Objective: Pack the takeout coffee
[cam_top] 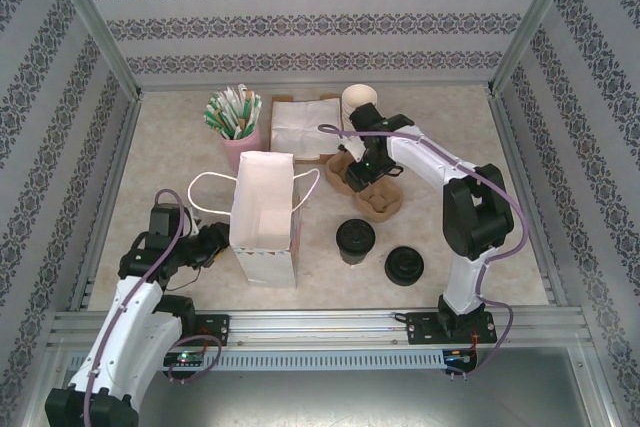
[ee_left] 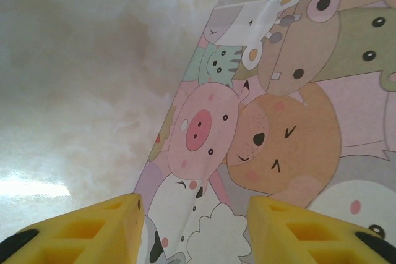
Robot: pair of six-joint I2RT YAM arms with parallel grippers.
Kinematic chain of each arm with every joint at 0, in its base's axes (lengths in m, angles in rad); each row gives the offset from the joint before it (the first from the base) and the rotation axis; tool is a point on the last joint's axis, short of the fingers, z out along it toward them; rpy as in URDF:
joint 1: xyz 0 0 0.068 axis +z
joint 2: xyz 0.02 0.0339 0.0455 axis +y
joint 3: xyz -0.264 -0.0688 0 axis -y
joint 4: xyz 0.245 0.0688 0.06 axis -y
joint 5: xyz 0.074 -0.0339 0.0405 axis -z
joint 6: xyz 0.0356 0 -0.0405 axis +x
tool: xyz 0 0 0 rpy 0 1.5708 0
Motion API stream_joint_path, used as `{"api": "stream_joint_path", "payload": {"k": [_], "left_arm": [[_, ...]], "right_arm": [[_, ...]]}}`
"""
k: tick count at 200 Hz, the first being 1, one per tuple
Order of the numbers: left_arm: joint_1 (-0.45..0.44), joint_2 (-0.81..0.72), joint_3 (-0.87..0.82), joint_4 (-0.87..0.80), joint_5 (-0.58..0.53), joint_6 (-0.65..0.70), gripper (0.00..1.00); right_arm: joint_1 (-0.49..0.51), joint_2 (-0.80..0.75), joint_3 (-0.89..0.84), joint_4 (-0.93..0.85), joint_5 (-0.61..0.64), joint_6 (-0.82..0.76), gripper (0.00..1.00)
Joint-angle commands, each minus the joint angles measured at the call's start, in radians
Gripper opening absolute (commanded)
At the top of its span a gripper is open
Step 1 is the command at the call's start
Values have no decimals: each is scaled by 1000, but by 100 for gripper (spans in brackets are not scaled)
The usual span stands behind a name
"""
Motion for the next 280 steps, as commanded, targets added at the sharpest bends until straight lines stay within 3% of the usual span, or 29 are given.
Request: {"api": "stream_joint_path", "payload": {"k": [1,67,104,170,280], "left_arm": [[-16,1,-13,2,-12,-2,49],[-29,-4,-23,-6,-15,-10,48],[-37,-7,-24,-6,-16,-18,48],[-69,-29,-50,-26,-20,-41,45],[-245,-32,-107,1,-78,-130,44]], "right_arm": [[13,24,20,-17,32,-23,55],[16,5,10,-1,68,-27,57],[19,1,3,3,51,-25,47],[31,-23,2,-1,64,-14,41],[30,-159,19,-51,60,99,40]]}}
